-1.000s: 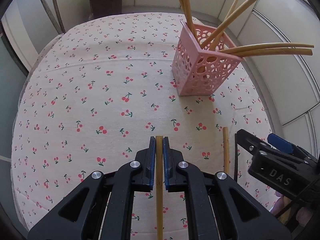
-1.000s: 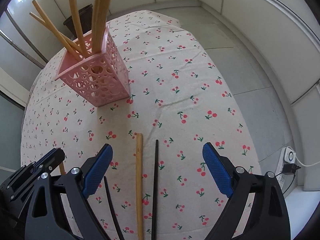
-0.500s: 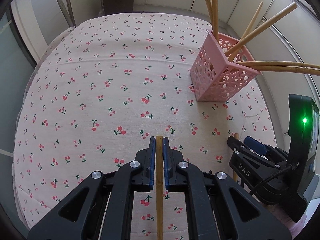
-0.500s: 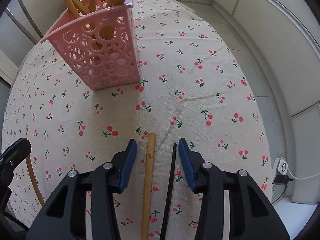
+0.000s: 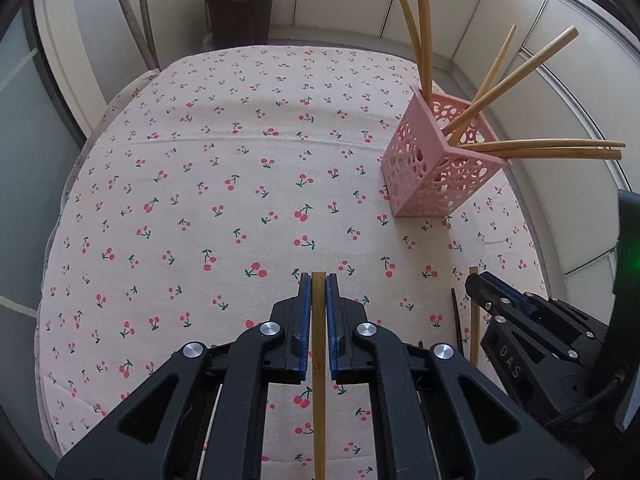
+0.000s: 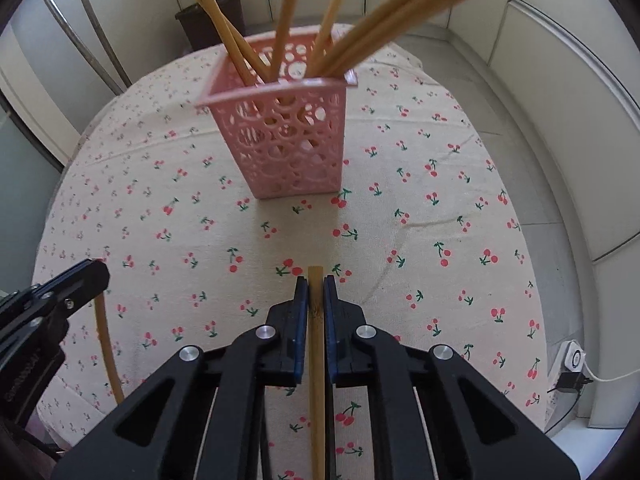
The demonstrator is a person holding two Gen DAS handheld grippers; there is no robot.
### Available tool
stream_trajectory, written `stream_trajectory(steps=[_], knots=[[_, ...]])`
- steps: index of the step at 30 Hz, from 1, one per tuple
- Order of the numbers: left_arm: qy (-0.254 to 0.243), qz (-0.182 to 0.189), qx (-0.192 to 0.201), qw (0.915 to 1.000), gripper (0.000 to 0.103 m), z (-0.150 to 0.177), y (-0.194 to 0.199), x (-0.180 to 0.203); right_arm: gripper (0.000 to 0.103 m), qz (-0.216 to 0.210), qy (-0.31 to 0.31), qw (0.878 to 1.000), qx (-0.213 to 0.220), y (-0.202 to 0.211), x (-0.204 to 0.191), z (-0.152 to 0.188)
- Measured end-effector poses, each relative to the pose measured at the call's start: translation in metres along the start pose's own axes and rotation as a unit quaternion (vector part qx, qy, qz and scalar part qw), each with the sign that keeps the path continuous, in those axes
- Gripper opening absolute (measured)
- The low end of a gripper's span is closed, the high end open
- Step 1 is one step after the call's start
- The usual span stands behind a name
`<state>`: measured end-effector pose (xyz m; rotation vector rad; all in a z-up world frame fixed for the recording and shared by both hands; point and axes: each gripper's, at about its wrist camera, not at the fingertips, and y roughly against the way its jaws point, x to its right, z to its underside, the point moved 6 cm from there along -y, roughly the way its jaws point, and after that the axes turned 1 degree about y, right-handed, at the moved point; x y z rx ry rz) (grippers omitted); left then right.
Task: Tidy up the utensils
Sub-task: 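Carry both wooden chopsticks above the pink basket with both tools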
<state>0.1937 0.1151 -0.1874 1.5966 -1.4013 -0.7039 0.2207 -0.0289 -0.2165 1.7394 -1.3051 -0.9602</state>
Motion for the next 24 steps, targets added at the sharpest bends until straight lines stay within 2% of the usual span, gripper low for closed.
stream_trajectory(steps=[6,13,24], knots=[[-0.014,0.009,0.038,0.9991,0.007,-0.003,0.034,-0.001,0.008,-0.034,-0.007,0.998,0.049,0.046,0.004,-0.005],[-0.013,0.025,0.064,0.9976,0.007,0.002,0.063,-0.003,0.008,-0.055,-0.023,0.995,0.078,0.088,0.015,0.004],[-0.026,0.038,0.082,0.9956,0.007,0.002,0.077,0.006,0.008,-0.052,-0.033,0.994,0.087,0.102,0.023,0.004]])
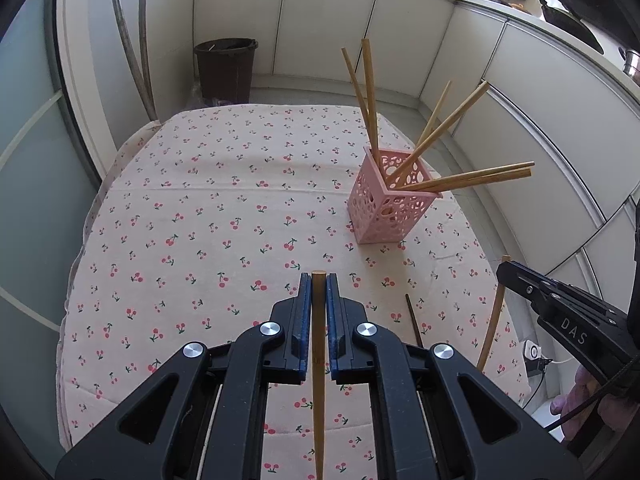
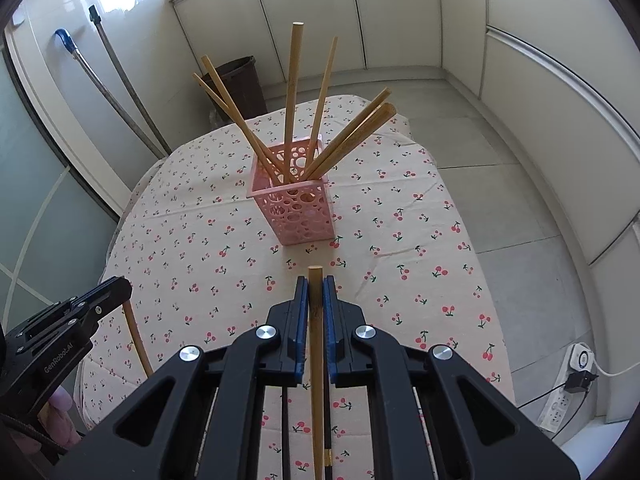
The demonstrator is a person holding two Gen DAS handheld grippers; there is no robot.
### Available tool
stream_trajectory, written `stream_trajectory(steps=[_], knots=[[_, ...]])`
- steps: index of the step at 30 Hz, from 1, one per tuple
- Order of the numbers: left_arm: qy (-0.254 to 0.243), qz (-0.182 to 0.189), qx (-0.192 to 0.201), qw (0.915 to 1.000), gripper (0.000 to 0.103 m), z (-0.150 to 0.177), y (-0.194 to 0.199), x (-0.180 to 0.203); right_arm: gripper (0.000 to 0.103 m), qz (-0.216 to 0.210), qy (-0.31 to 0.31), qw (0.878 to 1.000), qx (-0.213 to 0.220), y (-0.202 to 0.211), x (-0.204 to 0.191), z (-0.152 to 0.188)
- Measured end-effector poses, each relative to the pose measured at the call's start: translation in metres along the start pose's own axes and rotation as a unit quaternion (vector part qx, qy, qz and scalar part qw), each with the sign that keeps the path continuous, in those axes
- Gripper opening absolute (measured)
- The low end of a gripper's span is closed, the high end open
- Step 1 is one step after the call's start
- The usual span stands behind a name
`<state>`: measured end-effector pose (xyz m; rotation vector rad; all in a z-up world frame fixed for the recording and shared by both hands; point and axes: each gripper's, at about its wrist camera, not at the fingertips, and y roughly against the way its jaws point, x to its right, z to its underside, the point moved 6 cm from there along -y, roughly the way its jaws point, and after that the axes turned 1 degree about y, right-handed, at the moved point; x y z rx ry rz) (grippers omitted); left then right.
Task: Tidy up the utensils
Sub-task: 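Carry both wooden chopsticks above the pink basket with both tools, then lower the chopstick into the pink basket and open the left tool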
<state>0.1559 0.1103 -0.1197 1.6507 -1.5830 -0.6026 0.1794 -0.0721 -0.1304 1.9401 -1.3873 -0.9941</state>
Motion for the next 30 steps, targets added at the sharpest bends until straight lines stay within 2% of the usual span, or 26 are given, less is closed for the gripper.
stream_trajectory(steps=[4,15,19,24,30], knots=[[-0.015,0.008,0.025,0.9995,0.007,-0.008,0.020,0.005,0.008,-0.021,0.002,1.000,0.023,0.030,-0.005,-0.006],[-0.035,0.022,0.078,0.9961,0.007,-0.032,0.070,0.026,0.008,-0.044,-0.002,0.996,0.083,0.111,0.006,-0.036],[-0.045,0.021,0.098,0.9939,0.007,-0.056,0.086,0.034,0.008,-0.055,-0.005,0.993,0.106,0.137,0.006,-0.061],[-0.039,0.037,0.122,0.9911,0.007,-0.097,0.106,0.043,0.008,-0.065,-0.018,0.988,0.140,0.166,0.013,-0.091],[-0.036,0.043,0.155,0.9863,0.007,-0.139,0.118,0.060,0.008,-0.068,-0.031,0.984,0.164,0.179,0.023,-0.109]])
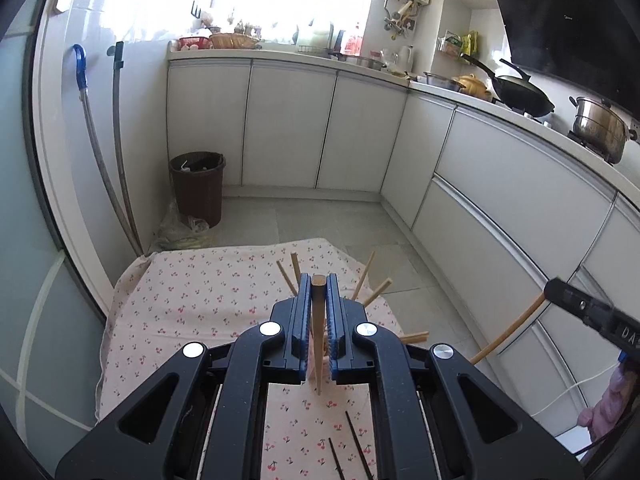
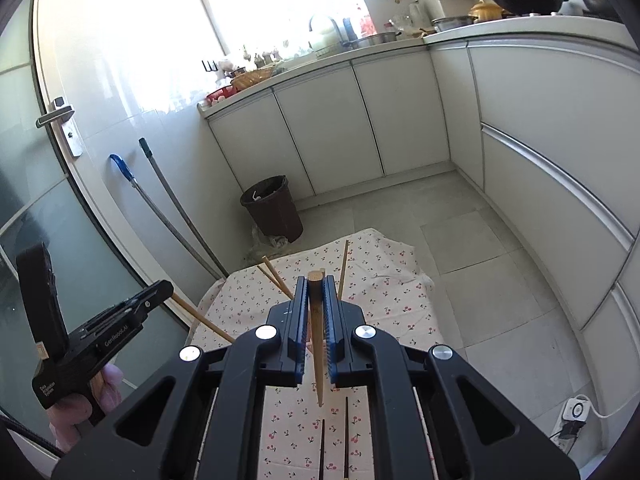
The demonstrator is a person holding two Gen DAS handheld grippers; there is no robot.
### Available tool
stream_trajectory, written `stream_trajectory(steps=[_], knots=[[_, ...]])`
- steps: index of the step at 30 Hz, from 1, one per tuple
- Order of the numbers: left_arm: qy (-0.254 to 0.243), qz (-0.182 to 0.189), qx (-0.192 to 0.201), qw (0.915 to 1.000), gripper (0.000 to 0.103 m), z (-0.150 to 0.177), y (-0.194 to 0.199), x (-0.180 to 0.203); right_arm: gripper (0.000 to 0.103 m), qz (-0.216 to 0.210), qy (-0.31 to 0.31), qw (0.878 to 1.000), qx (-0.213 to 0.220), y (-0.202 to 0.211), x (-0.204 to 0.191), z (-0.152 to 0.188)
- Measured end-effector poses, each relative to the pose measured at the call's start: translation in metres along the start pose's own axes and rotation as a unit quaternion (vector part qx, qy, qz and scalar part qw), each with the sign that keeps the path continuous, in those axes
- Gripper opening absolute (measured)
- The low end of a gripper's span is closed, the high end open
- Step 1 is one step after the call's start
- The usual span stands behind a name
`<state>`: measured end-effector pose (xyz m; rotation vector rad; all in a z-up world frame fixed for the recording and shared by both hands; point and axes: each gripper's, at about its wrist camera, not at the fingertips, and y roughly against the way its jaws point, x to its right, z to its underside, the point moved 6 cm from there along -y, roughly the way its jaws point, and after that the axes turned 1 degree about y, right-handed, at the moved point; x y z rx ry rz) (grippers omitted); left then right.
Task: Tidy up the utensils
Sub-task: 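Lower the chopstick into the pink basket and open the left tool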
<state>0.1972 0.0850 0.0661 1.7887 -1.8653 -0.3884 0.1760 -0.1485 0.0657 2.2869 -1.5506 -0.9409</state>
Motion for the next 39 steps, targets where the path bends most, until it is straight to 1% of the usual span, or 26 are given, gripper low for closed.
stream_trajectory(steps=[5,11,16,18,20,24,28,30,32,34,37,39], knots=[[-0.007,0.004,0.012,0.9999,0.007,-0.027,-0.016,0.018,0.008,0.010,0.005,1.000,-0.008,-0.009,0.007,-0.002],[-0.014,-0.003,0.005,0.9999,0.007,-0.037,-0.044,0.031,0.008,0.014,0.008,1.000,-0.021,-0.018,0.016,0.000],[-0.015,-0.017,-0.020,0.9996,0.008,-0.024,-0.075,0.031,0.008,0.019,0.004,0.999,-0.027,-0.022,0.025,0.002],[-0.009,-0.016,-0.029,0.9994,0.008,-0.017,-0.089,0.027,0.008,0.020,0.000,0.999,-0.029,-0.024,0.027,0.004],[-0.007,-0.017,-0.044,0.9989,0.013,-0.007,-0.098,0.021,0.008,0.019,-0.004,0.999,-0.031,-0.025,0.029,0.005],[0.015,-0.023,-0.046,0.9986,0.015,0.003,-0.094,0.004,0.008,0.021,-0.005,0.999,-0.031,-0.026,0.028,0.005],[0.032,-0.026,-0.040,0.9984,0.022,0.008,-0.080,-0.011,0.008,0.019,-0.010,0.999,-0.031,-0.026,0.026,0.004],[0.039,-0.029,-0.037,0.9982,0.025,0.018,-0.072,-0.022,0.008,0.019,-0.010,0.999,-0.028,-0.025,0.024,0.003],[0.051,-0.030,-0.041,0.9974,0.030,0.031,-0.067,-0.033,0.008,0.020,-0.010,0.999,-0.026,-0.025,0.021,0.002],[0.065,-0.029,-0.058,0.9958,0.032,0.053,-0.067,-0.046,0.008,0.021,-0.011,0.999,-0.024,-0.027,0.017,-0.001],[0.084,-0.040,-0.088,0.9918,0.032,0.093,-0.074,-0.068,0.008,0.024,-0.010,0.999,-0.020,-0.032,0.010,-0.007],[0.094,-0.052,-0.119,0.9870,0.032,0.118,-0.085,-0.082,0.008,0.024,-0.011,0.999,-0.019,-0.038,0.003,-0.014]])
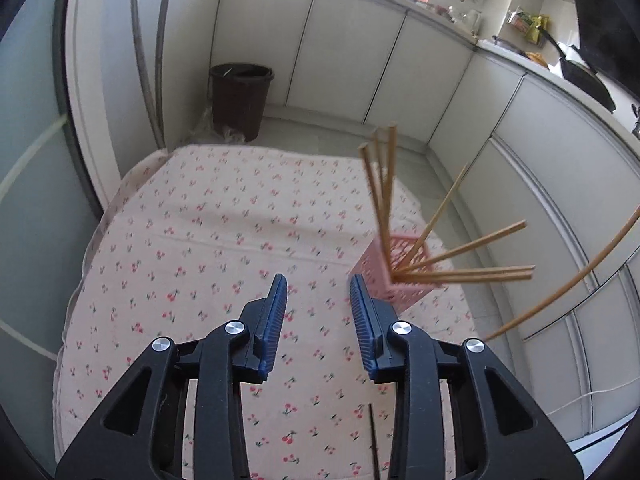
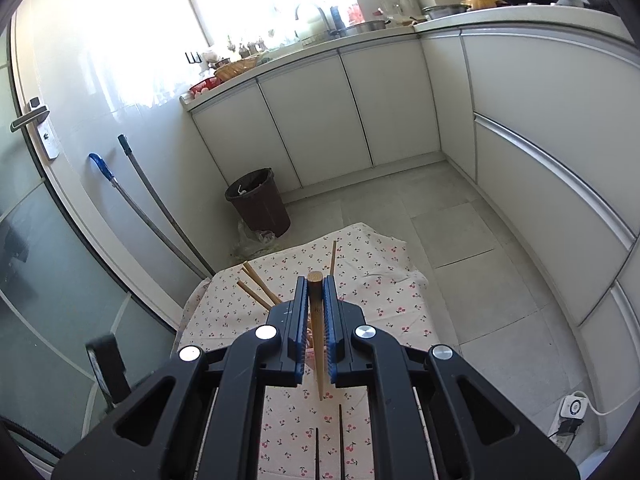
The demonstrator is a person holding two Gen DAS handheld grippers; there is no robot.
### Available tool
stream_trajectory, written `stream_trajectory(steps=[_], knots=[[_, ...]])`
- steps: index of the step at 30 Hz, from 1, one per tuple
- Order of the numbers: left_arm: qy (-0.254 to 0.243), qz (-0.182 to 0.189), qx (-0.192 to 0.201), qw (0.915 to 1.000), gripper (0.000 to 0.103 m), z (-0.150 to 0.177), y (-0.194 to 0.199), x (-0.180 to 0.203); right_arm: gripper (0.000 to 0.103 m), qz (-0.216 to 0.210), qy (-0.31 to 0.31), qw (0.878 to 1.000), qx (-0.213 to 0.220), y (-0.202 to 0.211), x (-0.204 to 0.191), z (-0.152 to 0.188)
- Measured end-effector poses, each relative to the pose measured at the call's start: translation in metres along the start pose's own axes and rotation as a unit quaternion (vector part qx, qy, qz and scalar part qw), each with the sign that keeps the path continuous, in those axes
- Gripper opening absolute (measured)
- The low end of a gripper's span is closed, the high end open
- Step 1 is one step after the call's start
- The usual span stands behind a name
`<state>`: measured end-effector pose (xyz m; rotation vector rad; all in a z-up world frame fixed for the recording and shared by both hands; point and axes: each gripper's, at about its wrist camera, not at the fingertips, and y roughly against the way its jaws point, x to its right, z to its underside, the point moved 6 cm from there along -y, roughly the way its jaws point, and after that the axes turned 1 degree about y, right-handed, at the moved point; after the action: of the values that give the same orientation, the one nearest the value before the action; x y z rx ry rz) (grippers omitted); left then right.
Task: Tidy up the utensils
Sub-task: 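Lower the chopstick into the pink basket and open the left tool, then lower the chopstick into the pink basket and open the right tool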
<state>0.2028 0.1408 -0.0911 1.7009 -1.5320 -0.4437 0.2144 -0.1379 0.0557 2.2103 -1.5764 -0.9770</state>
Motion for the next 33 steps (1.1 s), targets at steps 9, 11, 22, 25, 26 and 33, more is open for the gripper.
stream_trajectory(steps=[9,11,22,25,26,33], knots=[[0.036,0.019,-0.008,0.9991,0.032,-0.007,-0.001,-0.019,0.008,0.003,-0.011,1.000,0.026,-0.029,-0.023,-0.047],[0.036,0.024,-0.011,0.9990,0.032,-0.008,-0.002,-0.017,0.008,0.012,-0.010,0.999,0.032,-0.040,-0.026,-0.055],[0.034,0.037,-0.020,0.9985,0.032,-0.011,-0.011,-0.007,0.011,0.030,-0.041,0.999,0.009,-0.117,-0.002,-0.040],[0.035,0.034,-0.021,0.9986,0.033,-0.012,-0.012,-0.008,0.038,0.009,-0.055,0.998,0.001,-0.124,0.003,-0.027],[0.034,0.033,-0.022,0.9986,0.033,-0.011,-0.012,-0.008,0.040,0.007,-0.057,0.998,0.003,-0.122,0.004,-0.024],[0.008,0.031,-0.035,0.9989,0.038,0.000,-0.012,0.004,0.042,0.023,-0.002,1.000,0.014,-0.076,-0.002,0.007]])
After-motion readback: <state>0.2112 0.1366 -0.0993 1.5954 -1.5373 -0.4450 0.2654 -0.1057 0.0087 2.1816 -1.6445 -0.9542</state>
